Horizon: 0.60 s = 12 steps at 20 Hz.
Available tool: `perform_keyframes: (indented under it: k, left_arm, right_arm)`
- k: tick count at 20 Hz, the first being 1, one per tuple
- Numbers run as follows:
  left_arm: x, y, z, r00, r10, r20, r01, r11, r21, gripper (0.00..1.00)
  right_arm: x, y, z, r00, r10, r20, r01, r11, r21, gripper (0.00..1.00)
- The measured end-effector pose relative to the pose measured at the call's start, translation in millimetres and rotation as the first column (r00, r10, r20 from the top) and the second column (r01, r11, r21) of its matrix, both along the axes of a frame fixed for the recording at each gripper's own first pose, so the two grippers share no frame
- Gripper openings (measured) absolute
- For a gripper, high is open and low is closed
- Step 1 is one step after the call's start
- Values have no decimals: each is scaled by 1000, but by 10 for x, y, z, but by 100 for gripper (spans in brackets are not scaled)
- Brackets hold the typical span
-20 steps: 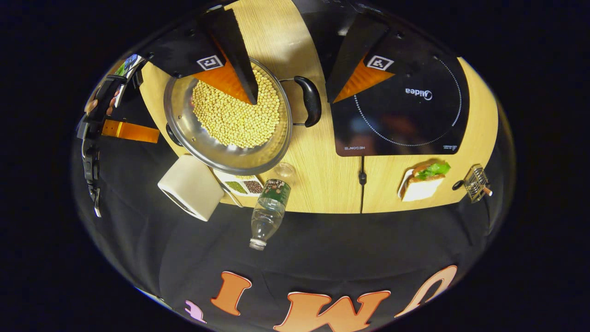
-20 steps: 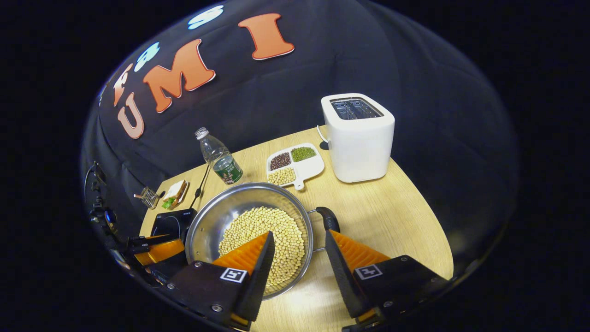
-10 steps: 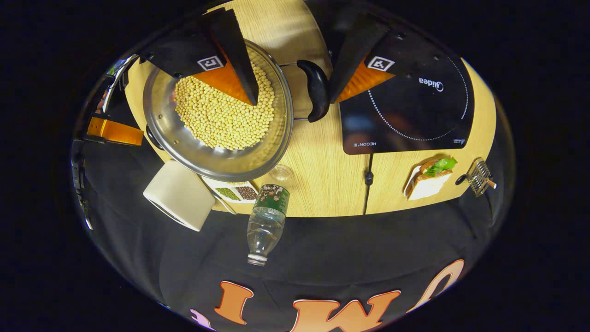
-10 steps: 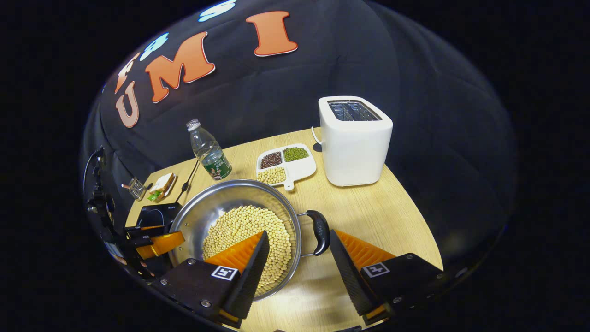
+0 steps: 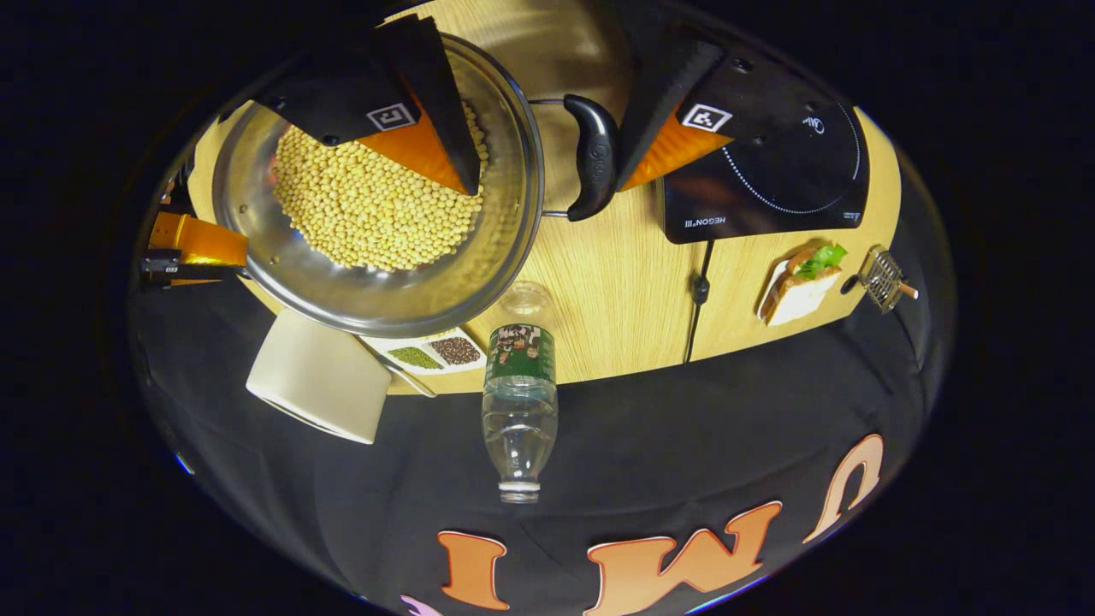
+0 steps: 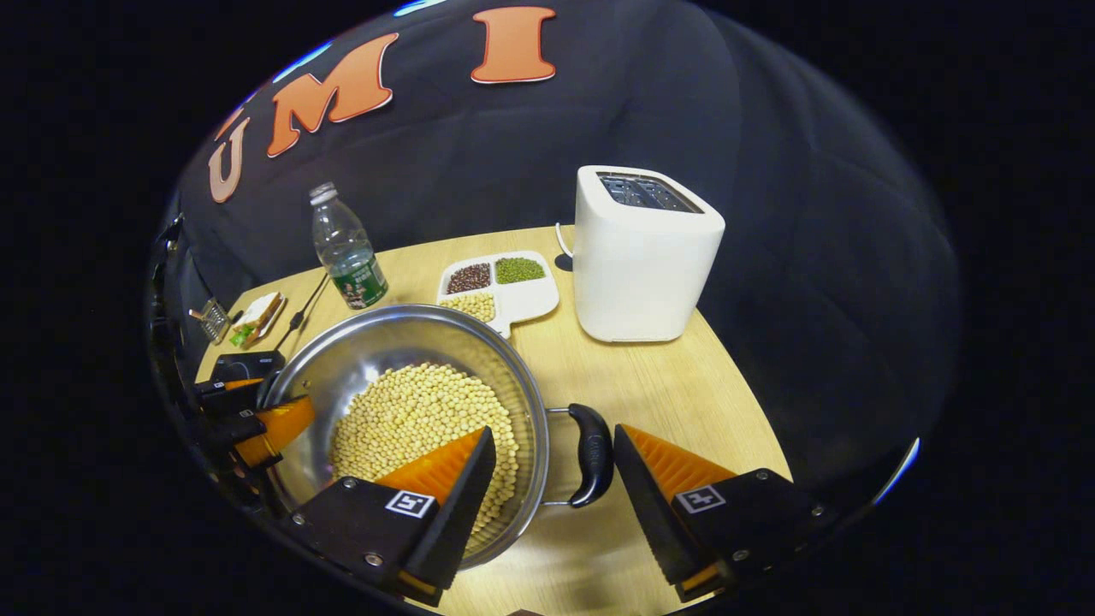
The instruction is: First push the handle of the pot to place it horizontally, then grasp the pot with both hands and set it on the induction cooktop.
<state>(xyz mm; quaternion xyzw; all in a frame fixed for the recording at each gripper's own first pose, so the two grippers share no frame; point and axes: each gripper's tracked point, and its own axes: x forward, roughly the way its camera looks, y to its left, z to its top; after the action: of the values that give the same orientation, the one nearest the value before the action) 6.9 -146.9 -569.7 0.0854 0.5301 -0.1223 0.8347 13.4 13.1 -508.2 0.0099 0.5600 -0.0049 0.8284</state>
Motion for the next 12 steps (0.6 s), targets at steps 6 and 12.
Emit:
perform_keyframes:
  k: [6,12]
  left_arm:
    - [112,42,-204,1000,-12,-5,12,997,75,94]
    - [225,-5,-279,1000,-3,-4,3,997,78,94]
  right_arm:
    - [-73,37,-237,998,0,-63,-1,1000,-23,87]
    - [-41,-32,-292,997,-33,-74,29,998,-62,81]
